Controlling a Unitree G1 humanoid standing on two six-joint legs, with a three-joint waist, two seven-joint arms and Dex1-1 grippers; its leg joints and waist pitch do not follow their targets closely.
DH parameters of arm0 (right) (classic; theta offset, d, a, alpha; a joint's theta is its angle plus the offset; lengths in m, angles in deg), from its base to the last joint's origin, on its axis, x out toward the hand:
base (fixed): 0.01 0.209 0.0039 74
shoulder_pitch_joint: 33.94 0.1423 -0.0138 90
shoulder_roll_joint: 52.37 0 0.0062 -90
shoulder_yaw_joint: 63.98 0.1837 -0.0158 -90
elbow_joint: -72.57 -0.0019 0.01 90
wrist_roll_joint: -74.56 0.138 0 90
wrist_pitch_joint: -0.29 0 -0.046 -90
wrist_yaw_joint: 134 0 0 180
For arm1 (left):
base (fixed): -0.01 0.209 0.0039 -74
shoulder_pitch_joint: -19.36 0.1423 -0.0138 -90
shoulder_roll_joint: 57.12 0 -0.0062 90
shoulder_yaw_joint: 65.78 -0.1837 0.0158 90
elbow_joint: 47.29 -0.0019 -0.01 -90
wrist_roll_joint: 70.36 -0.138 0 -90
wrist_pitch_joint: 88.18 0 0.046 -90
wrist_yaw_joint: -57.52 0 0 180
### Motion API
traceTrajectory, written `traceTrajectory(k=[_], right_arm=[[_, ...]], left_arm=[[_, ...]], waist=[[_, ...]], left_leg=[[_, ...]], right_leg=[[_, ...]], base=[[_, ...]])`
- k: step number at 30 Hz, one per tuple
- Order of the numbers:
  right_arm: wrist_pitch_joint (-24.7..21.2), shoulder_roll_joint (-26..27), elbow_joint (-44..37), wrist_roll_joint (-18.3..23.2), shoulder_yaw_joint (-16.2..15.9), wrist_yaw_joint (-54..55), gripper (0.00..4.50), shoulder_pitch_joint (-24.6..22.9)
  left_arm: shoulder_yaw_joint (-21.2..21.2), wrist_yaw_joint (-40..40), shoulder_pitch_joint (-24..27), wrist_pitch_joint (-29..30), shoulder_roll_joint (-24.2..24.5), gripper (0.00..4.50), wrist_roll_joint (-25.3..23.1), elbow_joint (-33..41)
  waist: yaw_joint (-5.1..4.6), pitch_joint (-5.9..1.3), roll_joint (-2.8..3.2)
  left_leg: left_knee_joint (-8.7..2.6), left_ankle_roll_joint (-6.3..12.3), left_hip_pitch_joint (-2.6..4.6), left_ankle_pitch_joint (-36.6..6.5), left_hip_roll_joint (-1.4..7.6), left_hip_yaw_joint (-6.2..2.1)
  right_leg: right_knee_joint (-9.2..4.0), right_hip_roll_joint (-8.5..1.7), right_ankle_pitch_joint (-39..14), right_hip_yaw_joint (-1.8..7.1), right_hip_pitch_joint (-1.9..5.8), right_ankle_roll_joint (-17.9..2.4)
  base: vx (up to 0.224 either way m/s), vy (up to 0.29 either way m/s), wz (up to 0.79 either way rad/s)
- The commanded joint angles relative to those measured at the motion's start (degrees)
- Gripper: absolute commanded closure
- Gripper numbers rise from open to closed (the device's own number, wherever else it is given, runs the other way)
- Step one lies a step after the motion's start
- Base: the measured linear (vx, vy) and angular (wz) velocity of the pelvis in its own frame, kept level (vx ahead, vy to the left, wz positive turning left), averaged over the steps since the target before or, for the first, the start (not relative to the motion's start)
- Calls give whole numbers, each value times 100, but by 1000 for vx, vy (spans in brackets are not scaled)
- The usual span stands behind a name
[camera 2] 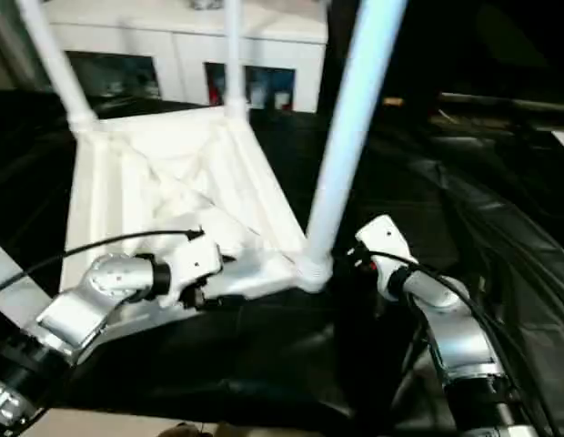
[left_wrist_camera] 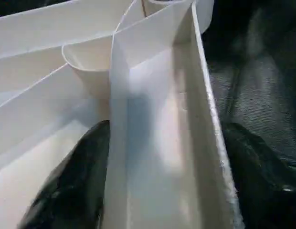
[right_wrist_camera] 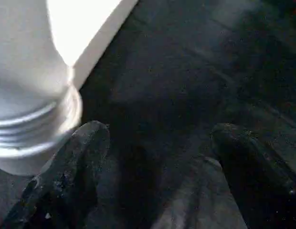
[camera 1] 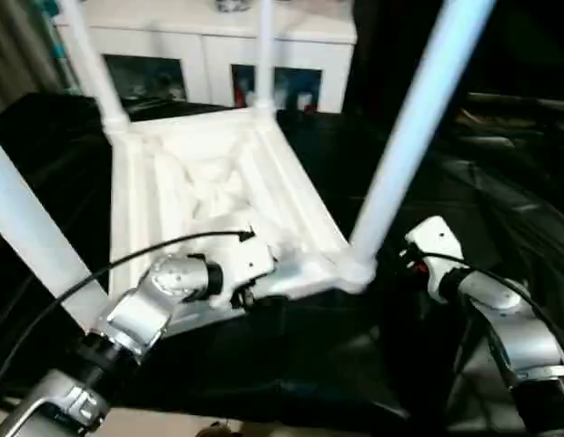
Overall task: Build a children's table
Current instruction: Rotate table base
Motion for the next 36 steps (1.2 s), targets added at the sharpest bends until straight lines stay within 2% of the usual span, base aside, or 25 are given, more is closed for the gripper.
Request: traceTrajectory(k=[1, 2, 5, 10, 13, 16, 20, 23, 24, 27, 30, 31, 32, 35, 36], right_arm=[[-104, 66, -146, 114, 99, 65, 67, -61], [-156, 138, -236, 192, 158, 130, 67, -117], [-253, 240, -371, 292, 215, 215, 67, -176], [-324, 323, -542, 309, 198, 279, 67, -304], [-363, 359, -615, 296, 192, 309, 67, -364], [-373, 413, -583, 326, 141, 279, 67, -274], [-383, 507, -642, 357, -134, 119, 67, -160], [-396, 577, -770, 490, -235, -55, 67, -204], [-403, 580, -860, 506, -315, -130, 67, -249], [-373, 616, -939, 572, -399, -254, 67, -322], [-377, 645, -1027, 617, -464, -348, 67, -377], [-384, 643, -1026, 583, -469, -320, 67, -386], [-365, 622, -960, 492, -441, -223, 67, -375], [-369, 571, -886, 477, -341, -188, 67, -350], [-369, 548, -867, 471, -314, -181, 67, -342]], left_arm=[[374, 4, 32, -33, 67, 69, 189, 347], [532, 34, 220, -27, 72, 42, 401, 690], [681, 11, 372, -12, 25, 35, 591, 944], [773, -175, 556, 277, 45, 35, 671, 1250], [829, -404, 703, 818, -191, 35, 695, 1593], [723, -499, 737, 975, -360, 35, 669, 1544], [582, -695, 752, 1348, -583, 35, 680, 1514], [440, -673, 845, 1374, -470, 35, 521, 1604], [422, -701, 930, 1578, -428, 35, 454, 1725], [423, -667, 1047, 1661, -392, 35, 447, 1844], [424, -670, 1117, 1754, -353, 35, 404, 1895], [427, -683, 1128, 1715, -336, 35, 366, 1891], [475, -740, 1128, 1653, -335, 35, 364, 1880], [554, -726, 1105, 1578, -280, 35, 402, 1895], [596, -685, 1106, 1560, -253, 64, 438, 1902]], waist=[[7, -384, 29], [-3, -393, 47], [-5, -365, 52], [-5, -356, 82], [-3, -346, 74], [-4, -347, 58], [-16, -362, 34], [-46, -362, 22], [-59, -362, -2], [-99, -358, 22], [-105, -337, 16], [-98, -334, 22], [-105, -328, -13], [-89, -328, -3], [-83, -334, -6]], left_leg=[[-421, 77, 37, -711, 403, -202], [-406, 109, 46, -682, 402, -196], [-414, 177, 65, -760, 401, -174], [-441, 41, 92, -994, 407, -176], [-449, 1, 84, -996, 410, -177], [-442, 27, 69, -934, 395, -174], [-425, 92, 49, -758, 387, -177], [-421, 183, 27, -703, 377, -187], [-422, 199, 20, -698, 376, -186], [-424, 241, 33, -702, 392, -188], [-440, 216, 53, -860, 401, -182], [-443, 208, 49, -879, 403, -186], [-449, 184, 51, -905, 397, -179], [-447, 156, 53, -893, 391, -179], [-447, 159, 52, -848, 393, -181]], right_leg=[[-429, -548, 145, 301, 277, -1351], [-417, -545, 242, 302, 269, -1420], [-444, -514, 94, 300, 232, -1471], [-480, -500, -369, 312, 206, -1322], [-488, -507, -406, 318, 206, -1287], [-497, -506, -434, 324, 214, -1244], [-477, -503, -214, 320, 231, -1250], [-477, -507, -173, 319, 244, -1213], [-481, -507, -182, 318, 250, -1202], [-487, -506, -223, 316, 232, -1236], [-512, -501, -481, 319, 205, -1255], [-518, -506, -532, 320, 206, -1247], [-531, -499, -652, 323, 199, -1208], [-534, -506, -714, 328, 194, -1170], [-524, -503, -660, 327, 197, -1153]], base=[[0, 0, 0], [0, 0, 0], [0, 0, 0], [0, 0, 0], [0, 0, 0], [0, 0, 0], [0, 0, 0], [0, 0, 0], [0, 0, 0], [0, 0, 0], [0, 0, 0], [0, 0, 0], [0, 0, 0], [0, 0, 0], [0, 0, 0]])
